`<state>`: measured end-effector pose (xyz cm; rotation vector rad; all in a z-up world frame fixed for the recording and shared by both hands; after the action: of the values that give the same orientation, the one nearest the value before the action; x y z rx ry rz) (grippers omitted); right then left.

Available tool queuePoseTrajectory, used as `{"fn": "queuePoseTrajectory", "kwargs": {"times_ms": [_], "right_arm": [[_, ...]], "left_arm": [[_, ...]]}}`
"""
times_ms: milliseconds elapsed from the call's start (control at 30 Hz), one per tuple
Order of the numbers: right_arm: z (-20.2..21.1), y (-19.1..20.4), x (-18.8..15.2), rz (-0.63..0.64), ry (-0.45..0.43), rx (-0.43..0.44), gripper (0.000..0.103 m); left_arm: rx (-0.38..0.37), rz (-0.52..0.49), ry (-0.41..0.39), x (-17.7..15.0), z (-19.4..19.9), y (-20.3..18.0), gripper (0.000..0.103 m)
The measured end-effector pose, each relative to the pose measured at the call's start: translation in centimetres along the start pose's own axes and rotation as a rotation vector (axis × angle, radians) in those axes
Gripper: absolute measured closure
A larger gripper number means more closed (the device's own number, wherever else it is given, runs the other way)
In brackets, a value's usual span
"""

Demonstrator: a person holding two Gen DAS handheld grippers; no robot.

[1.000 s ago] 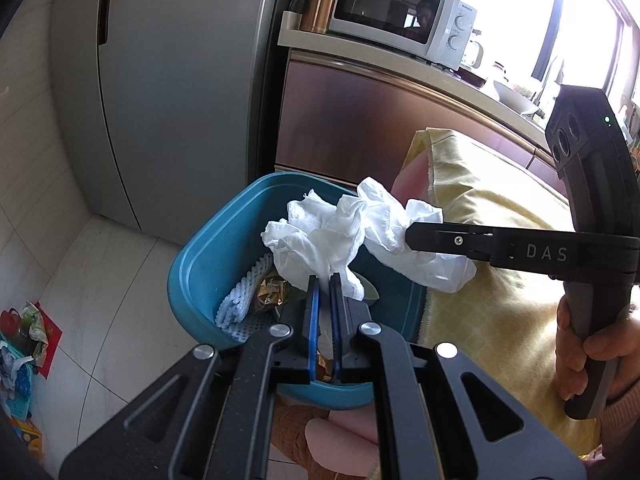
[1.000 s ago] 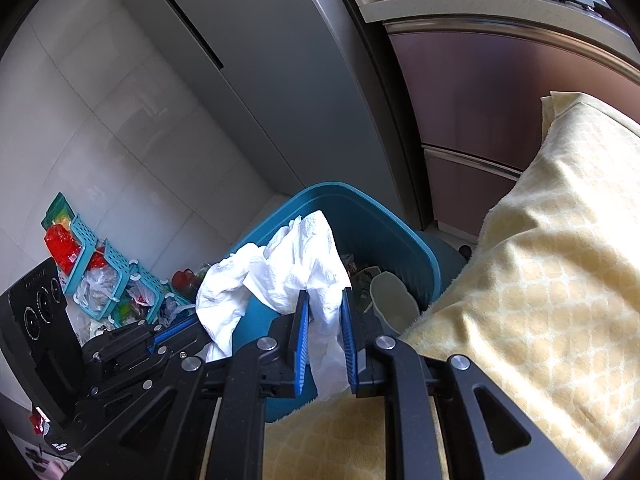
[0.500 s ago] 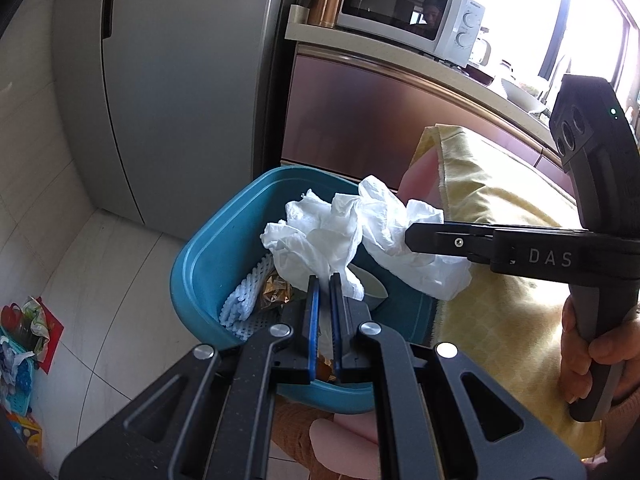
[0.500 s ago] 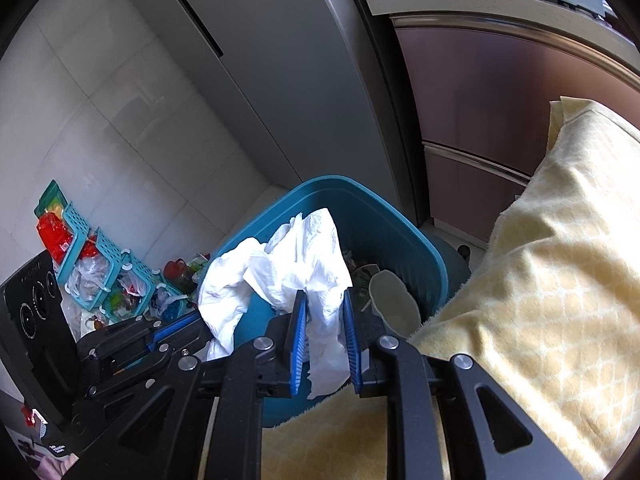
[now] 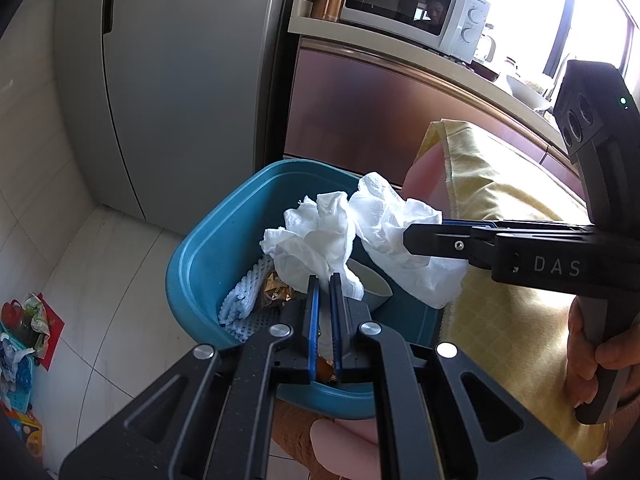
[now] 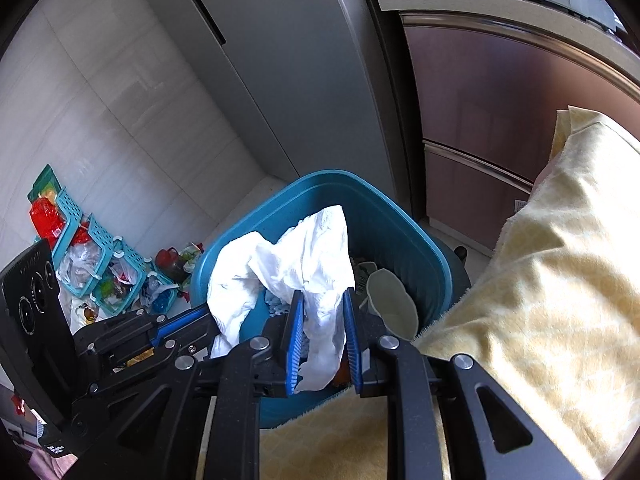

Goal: Collect trash
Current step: 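Open both tools to drop the tissues into the blue bin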

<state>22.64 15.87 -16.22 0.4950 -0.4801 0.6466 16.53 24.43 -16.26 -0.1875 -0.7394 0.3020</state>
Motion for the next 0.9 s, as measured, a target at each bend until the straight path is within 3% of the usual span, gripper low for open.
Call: {"fn": "queuePoseTrajectory", "kwargs": {"times_ms": [567, 633, 700, 767, 833, 900], "right_arm": [[-0.4, 0.3, -0.1, 0.032, 0.019, -0.001, 0.078], [-0.1, 0.2, -0.4, 0.023, 0.012, 0.005, 0.076], [0.3, 0.1, -0.5, 0.016, 0.000, 0.018, 0.068], [1.0, 0.0, -0.8, 0.012, -0.019, 0.021, 0.063], [1.8, -0.1, -1.1, 0.001, -0.039, 0.026, 0.061], [2.6, -0.5, -1.4, -0.007, -0.064, 0.029, 0.052]], "left_arm": [[0.003, 0.015, 0.027, -0.2, -1.4, 0.4, 0.095], [-0.004, 0.015, 0.021, -0.3, -1.2, 0.3, 0.088], [-0.001, 0.015, 0.008, -0.3, -0.8, 0.3, 0.067], [0.000, 0.006, -0.013, -0.3, -0.2, 0.2, 0.061], [0.003, -0.003, -0.034, -0.3, 0.6, 0.1, 0.046], [0.006, -0.015, -0.067, -0.2, 1.6, -0.1, 0.031]]}}
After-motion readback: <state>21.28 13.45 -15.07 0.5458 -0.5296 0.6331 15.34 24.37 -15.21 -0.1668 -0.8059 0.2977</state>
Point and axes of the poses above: each gripper's, at about its wrist camera, not at the fingertips, and z roughly against the way its jaws point, y to its left, x to its top, the point moved 9 cm from there along -z, roughly the way its jaws point, and after that the axes turned 8 degrees about z, right-handed, at the moved point
